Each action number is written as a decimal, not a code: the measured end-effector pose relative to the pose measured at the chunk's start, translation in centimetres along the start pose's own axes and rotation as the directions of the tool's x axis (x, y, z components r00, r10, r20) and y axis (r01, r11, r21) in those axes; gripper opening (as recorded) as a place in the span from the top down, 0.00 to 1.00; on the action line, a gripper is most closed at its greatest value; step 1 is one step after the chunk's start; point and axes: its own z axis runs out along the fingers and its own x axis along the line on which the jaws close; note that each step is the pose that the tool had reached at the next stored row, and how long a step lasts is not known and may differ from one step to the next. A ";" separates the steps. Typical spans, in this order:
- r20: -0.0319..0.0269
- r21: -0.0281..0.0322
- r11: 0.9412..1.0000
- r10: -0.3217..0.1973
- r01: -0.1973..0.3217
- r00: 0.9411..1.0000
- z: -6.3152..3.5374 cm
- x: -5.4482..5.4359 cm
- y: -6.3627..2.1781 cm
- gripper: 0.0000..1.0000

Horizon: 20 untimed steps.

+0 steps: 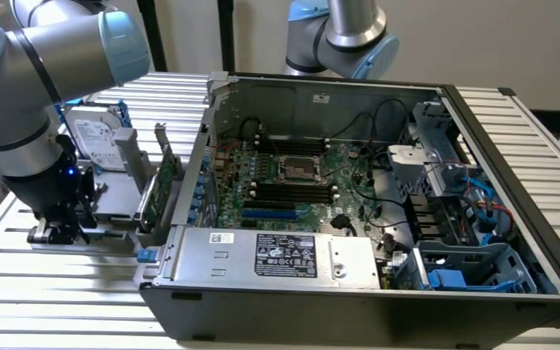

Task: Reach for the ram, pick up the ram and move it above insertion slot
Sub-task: 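Pick up the ram and move it above insertion slot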

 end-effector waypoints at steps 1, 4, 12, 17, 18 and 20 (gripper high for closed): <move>0.000 0.000 1.000 0.000 0.000 1.000 0.00 0.0 0.00 0.65; 0.000 0.000 1.000 0.000 0.000 1.000 0.00 0.0 -0.01 0.78; 0.000 0.000 1.000 0.000 0.000 1.000 0.00 0.0 -0.01 0.87; 0.000 0.000 1.000 0.000 0.000 1.000 0.00 0.0 -0.01 0.87; 0.000 0.000 1.000 0.000 0.000 1.000 0.00 0.0 -0.01 0.87; 0.000 0.000 1.000 0.000 0.000 1.000 0.00 0.0 -0.01 0.87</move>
